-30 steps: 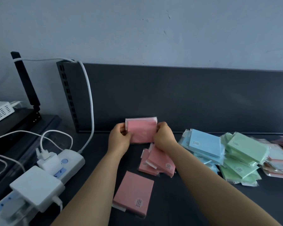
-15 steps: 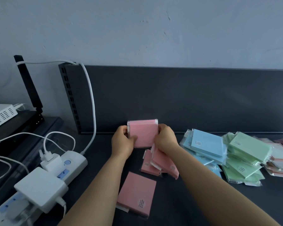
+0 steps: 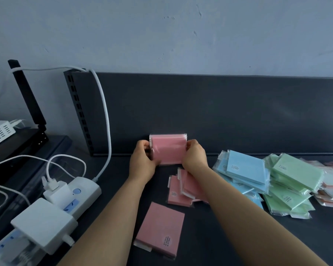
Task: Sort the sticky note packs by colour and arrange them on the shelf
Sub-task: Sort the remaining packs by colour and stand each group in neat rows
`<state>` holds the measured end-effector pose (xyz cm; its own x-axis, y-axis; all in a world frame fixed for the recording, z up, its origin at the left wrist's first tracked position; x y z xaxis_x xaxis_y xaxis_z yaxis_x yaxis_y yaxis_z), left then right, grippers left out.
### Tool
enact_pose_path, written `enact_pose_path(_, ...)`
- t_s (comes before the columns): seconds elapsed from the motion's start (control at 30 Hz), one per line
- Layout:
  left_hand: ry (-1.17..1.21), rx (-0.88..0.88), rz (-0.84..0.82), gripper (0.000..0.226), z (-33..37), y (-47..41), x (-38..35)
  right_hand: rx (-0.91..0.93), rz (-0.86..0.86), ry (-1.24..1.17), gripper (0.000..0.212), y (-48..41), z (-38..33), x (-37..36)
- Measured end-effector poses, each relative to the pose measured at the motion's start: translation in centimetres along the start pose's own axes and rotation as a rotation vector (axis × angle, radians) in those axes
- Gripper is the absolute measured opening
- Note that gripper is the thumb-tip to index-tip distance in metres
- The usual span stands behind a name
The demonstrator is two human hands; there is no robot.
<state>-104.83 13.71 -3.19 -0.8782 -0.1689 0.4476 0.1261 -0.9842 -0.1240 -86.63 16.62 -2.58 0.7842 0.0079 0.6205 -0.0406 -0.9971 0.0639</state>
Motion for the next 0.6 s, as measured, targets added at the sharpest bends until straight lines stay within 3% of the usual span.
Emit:
enact_pose_path(0.2,-0.003,-0.004,0.039,0.047,-0.13,-0.4,0.18,0.019,0.043,-0.069,0.032,-0.25,0.0,-0.1)
enact_pose_path(0.33,0.041,-0.006,0.036,0.051,-0.35,-0.4,0.01,0.014,0.027,-0.128,0.019,-0.35,0.34,0.0)
enact_pose_path(0.6,0.075,0.013,0.03,0.068,-0.34,-0.25,-0.09,0.033,0.025,-0.136,0.035,0.22,0.17,0.26)
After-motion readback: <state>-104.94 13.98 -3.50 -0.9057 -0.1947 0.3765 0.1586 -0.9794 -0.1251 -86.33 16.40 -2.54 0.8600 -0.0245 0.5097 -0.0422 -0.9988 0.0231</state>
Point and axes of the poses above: each hand's wrist, its own y-axis away from the middle knuckle, its own x-axis out of the back of the hand, z = x × y, the point moved 7 cm from there along -y, towards the middle knuckle, and after that the axes turned 9 degrees about -z, right-handed, at the moved point
